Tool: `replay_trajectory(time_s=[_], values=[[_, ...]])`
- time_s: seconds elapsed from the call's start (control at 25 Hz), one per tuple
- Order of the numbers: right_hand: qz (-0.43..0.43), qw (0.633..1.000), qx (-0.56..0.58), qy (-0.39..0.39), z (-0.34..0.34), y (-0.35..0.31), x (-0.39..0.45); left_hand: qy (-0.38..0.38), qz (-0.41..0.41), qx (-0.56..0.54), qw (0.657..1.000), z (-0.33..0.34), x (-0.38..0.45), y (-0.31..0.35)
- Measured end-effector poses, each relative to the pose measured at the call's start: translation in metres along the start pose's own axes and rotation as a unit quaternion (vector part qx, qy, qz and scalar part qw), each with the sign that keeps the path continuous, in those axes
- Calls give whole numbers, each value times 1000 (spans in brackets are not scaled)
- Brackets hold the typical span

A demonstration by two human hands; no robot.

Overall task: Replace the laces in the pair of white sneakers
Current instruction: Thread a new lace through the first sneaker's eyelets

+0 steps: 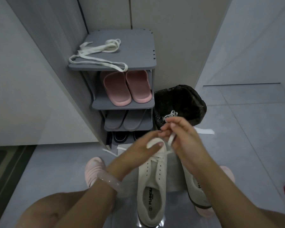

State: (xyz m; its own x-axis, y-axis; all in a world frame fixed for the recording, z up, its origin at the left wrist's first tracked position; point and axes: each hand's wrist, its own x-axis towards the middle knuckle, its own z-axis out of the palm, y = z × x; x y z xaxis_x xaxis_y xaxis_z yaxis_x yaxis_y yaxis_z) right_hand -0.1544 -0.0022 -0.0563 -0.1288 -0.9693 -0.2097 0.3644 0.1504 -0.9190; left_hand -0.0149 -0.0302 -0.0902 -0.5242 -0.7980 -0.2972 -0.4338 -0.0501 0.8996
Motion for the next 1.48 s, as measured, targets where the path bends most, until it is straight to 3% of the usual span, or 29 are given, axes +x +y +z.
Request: replay_trajectory(time_s=[0.04,0.12,0.24,0.36,0.48,0.6,0.68,0.88,1.0,1.08,1.2,1.28,1.36,1.48], values=[[16,1000,-18,-6,3,5,-1,-40,17,-64,997,11,-1,6],[21,1000,-3,21,-1,6,2,-33,16,-94,995,10,-3,13],[3,980,121,159,-25,-10,12,75,-20,-43,996,-17,-3,12],[45,950,160,265,-53,-23,20,210,-18,-107,972,-41,-2,6],[135,963,88,216,-47,-18,17,260,1,-156,953,-45,-2,7],[227,964,-136,-4,-15,5,4,187,25,-133,973,-31,-3,15],[208,966,-126,-85,0,18,-1,117,37,-83,989,-21,-4,19],[135,987,79,-31,-6,5,9,45,19,-18,999,-21,-6,20],[77,979,182,43,-18,-10,17,-34,0,38,999,-19,-5,17],[31,966,240,95,-31,-26,20,-93,-60,70,991,-20,-6,10],[-39,955,251,152,-57,-49,19,-186,-180,241,935,-26,-5,-11],[-61,952,240,183,-71,-56,17,-238,-203,335,889,-22,-5,-22],[-62,952,215,207,-75,-56,17,-242,-190,345,887,-16,-5,-26],[-54,958,180,218,-73,-49,20,-236,-222,247,913,-14,-7,-19]])
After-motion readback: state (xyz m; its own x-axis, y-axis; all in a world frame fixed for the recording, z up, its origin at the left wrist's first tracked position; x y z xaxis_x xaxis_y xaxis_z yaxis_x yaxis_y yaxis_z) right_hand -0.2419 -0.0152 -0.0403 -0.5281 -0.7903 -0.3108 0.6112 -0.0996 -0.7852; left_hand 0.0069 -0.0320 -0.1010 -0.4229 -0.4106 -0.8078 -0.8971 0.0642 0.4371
